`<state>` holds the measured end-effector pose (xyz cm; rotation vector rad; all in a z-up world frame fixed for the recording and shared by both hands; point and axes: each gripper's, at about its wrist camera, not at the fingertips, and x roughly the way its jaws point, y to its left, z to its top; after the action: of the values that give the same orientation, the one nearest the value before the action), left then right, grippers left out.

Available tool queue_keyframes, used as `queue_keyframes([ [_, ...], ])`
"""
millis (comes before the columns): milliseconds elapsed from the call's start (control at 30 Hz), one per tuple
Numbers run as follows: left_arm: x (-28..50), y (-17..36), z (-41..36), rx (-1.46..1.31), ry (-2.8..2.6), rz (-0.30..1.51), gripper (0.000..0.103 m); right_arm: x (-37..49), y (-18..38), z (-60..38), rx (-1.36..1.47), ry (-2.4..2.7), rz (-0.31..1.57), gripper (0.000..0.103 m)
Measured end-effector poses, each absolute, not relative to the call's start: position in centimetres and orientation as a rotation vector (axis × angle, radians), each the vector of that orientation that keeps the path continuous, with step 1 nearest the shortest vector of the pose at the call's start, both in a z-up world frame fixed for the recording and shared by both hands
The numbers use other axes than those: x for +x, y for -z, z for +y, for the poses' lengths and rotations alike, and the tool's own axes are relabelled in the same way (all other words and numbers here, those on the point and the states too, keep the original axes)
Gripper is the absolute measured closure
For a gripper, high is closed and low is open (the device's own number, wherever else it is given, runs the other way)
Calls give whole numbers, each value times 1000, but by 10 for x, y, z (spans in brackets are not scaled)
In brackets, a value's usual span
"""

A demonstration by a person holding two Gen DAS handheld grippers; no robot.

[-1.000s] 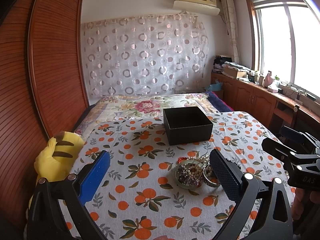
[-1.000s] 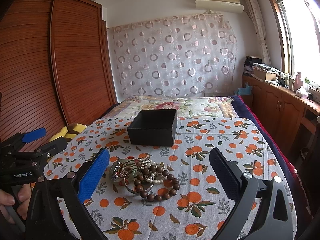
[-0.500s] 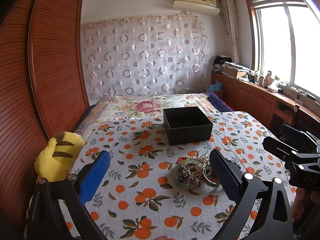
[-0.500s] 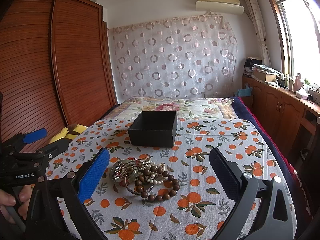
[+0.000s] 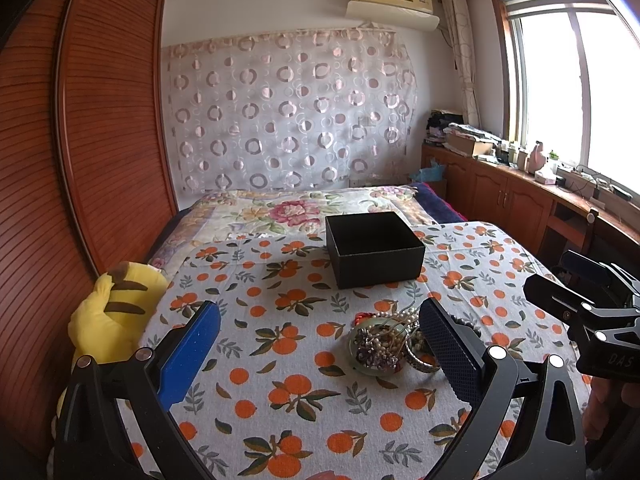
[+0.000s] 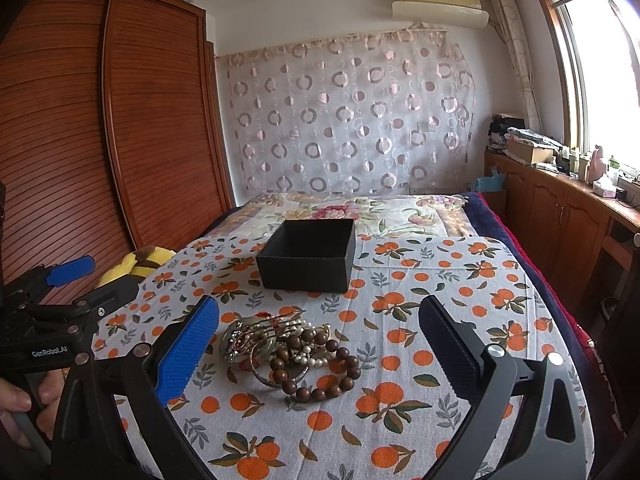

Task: Organize jewelry

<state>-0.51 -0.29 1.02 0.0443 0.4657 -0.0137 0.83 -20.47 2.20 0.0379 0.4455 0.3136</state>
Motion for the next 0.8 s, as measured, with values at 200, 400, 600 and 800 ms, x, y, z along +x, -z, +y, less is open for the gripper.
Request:
queue_keyframes([
  [200,-4,-9,-2,44,14,464,6,8,-22,-204,39,-313,445,2],
  [400,-2,-10,-5,43,17,462,7,8,-22,-205,39,-313,444,2],
  [600,-5,-18,-4,43,21,461,6,8,-22,-205,39,-314,447,2],
  [800,0,-7,-3,31,33,502,7,4,-27,-202,41,-317,456,2],
])
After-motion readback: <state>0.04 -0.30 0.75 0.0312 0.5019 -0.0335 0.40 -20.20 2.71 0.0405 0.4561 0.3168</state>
